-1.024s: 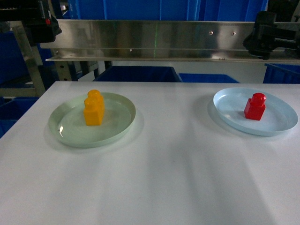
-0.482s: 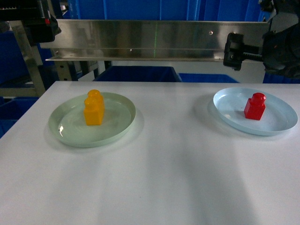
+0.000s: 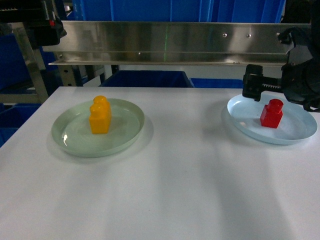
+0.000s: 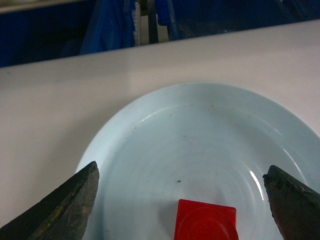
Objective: Sort and place red and yellow blocks in left bins
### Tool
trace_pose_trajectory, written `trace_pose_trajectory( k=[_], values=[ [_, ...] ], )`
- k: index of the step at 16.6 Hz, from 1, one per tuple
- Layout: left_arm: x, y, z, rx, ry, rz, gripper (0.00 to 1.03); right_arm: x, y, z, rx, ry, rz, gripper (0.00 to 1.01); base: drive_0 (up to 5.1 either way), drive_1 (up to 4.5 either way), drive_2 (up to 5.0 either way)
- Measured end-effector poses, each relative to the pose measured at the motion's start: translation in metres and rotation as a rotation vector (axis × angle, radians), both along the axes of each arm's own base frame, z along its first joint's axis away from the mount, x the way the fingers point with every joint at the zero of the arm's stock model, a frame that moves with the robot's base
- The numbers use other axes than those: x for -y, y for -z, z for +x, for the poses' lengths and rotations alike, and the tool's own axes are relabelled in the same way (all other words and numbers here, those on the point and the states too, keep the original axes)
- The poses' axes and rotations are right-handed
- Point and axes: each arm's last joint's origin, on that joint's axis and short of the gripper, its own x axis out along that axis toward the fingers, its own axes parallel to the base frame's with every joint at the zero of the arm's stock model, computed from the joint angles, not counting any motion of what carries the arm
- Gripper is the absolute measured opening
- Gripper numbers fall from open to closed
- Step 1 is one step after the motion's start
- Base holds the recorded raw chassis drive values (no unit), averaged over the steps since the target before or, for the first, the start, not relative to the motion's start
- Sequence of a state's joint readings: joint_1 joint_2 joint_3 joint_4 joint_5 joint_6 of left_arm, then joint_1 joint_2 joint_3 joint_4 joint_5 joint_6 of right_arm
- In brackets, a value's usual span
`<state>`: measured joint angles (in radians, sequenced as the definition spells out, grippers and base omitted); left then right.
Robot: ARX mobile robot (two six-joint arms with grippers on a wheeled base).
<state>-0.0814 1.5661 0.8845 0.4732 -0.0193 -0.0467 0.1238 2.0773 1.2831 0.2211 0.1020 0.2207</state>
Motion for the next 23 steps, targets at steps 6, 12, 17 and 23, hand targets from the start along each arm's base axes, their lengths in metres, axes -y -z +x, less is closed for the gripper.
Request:
trace_pose_trajectory(
  k=[6,12,17,23],
  values=[
    [0.000,0.000,0.000,0.000,0.000,0.000,0.98,0.009,0.025,0.006,-0.007,0.030,-0.005,0.98,0.0,0.00,0.0],
    [0.000,0.000,0.000,0.000,0.000,0.000,0.98,0.014,0.034,0.008,0.003,0.029,-0.003,0.80,0.0,0.00,0.0],
    [0.000,0.000,0.000,0.000,0.000,0.000,0.98,0.014,0.041,0.003,-0.010,0.016,-0.005,0.31,0.0,0.00,0.0],
    [0.000,0.000,0.000,0.000,0.000,0.000,0.98,0.016,0.025,-0.005,0.154,-0.037,0.013,0.30,0.0,0.00,0.0]
  ],
)
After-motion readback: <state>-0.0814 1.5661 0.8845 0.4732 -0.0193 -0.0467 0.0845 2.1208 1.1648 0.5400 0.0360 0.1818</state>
